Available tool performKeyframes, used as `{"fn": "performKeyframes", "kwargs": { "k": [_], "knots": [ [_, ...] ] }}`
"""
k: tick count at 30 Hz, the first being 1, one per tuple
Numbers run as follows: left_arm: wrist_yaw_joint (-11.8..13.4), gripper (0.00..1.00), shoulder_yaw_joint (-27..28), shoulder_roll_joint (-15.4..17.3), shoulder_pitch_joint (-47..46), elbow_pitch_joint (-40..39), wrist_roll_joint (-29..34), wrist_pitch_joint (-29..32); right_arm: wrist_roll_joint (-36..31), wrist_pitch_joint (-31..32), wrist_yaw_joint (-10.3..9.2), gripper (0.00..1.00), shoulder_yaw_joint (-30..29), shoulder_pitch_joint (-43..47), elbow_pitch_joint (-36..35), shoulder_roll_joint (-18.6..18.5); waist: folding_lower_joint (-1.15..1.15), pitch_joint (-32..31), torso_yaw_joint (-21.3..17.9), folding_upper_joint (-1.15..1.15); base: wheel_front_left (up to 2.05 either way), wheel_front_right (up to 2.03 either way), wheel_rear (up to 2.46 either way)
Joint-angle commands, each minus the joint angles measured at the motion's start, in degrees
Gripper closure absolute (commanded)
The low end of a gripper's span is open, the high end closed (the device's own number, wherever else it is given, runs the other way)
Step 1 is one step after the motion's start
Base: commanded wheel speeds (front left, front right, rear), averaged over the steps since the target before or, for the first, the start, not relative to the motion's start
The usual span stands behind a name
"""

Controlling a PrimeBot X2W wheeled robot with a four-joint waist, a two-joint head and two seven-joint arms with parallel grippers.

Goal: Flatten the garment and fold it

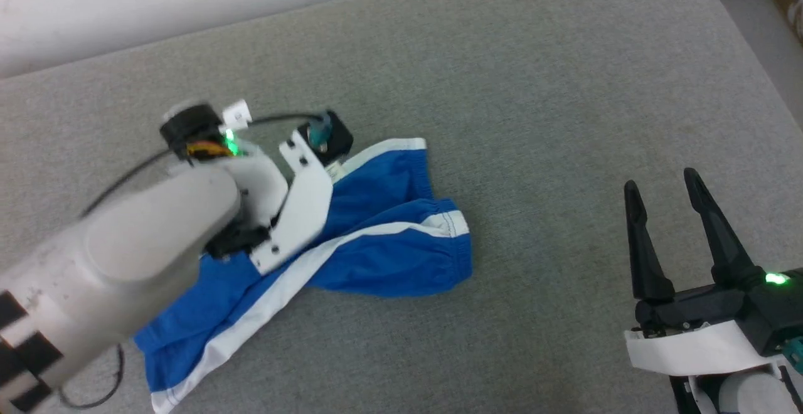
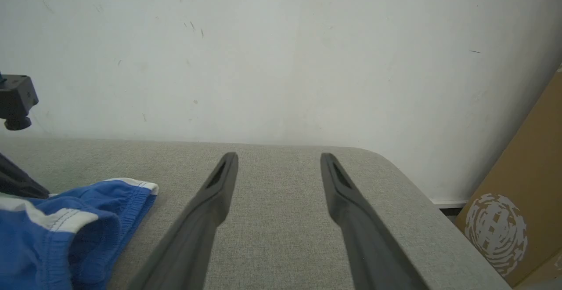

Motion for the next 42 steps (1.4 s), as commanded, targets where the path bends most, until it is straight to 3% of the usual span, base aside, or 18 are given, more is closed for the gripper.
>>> {"fn": "performKeyframes", "kwargs": {
  "k": [1,9,17,20,21,22,28,31,36,40,42],
  "knots": [
    [-0.4,1.0,-0.2,1.0,-2.7,-0.4,0.1,-1.5,0.2,-0.3,-0.12,0.0,0.2,-1.0,0.0,0.2,-0.01,0.0,0.3,0.0,0.0,0.0,0.0],
    [-0.4,1.0,-0.2,2.7,-12.0,4.1,5.3,-8.8,1.3,-0.3,-0.12,0.0,1.5,-2.3,-0.3,0.2,-0.01,2.7,-3.1,0.0,0.0,0.0,0.0],
    [-0.4,1.0,-0.2,2.2,-6.7,17.8,14.4,-16.4,2.8,-0.3,-0.12,0.0,2.8,-3.6,-0.3,0.2,-0.01,5.4,-7.1,0.0,0.0,0.0,0.0],
    [-0.4,1.0,-0.2,1.8,-4.5,21.9,13.3,-17.3,2.9,-0.3,-0.12,0.0,2.2,-3.4,-0.4,0.2,-0.01,5.1,-6.8,0.0,0.0,0.0,0.0],
    [-0.4,0.72,-0.2,1.4,-4.5,23.1,12.1,-18.3,2.8,-0.3,-0.12,0.0,1.7,-3.2,-0.4,0.2,-0.01,4.7,-6.3,0.0,0.0,0.0,0.0],
    [-0.4,0.0,0.0,0.9,-5.0,24.2,10.8,-19.9,2.7,-0.3,-0.12,0.0,1.3,-2.9,-0.4,0.2,-0.01,4.3,-5.6,0.0,0.0,0.0,0.0],
    [-0.4,0.0,2.1,-1.5,-8.9,27.7,8.2,-31.4,1.0,-0.3,-0.12,0.0,0.4,-0.8,0.2,0.2,-0.01,-0.9,-0.5,0.0,0.0,0.0,0.0],
    [-0.4,0.0,2.5,-2.4,-9.9,27.5,7.0,-33.3,0.1,-0.3,-0.12,0.0,0.0,0.7,0.5,0.2,-0.01,-4.1,2.7,0.0,0.0,0.0,0.0],
    [-0.4,0.0,1.2,-2.6,-8.6,20.4,0.9,-24.3,-1.2,-0.3,-0.12,0.0,-0.5,3.3,0.6,0.2,-0.01,-8.7,8.2,0.0,0.0,0.0,0.0],
    [-0.4,0.0,0.2,0.5,-6.7,9.9,-4.1,-14.0,-1.8,-0.3,-0.12,0.0,-0.5,4.3,0.6,0.2,-0.01,-10.6,10.9,0.0,0.0,0.0,0.0],
    [-0.4,0.0,0.1,1.6,-6.2,7.2,-4.9,-11.7,-1.9,-0.3,-0.12,0.0,-0.4,4.5,0.6,0.2,-0.01,-10.8,11.3,0.0,0.0,0.0,0.0]
  ]
}}
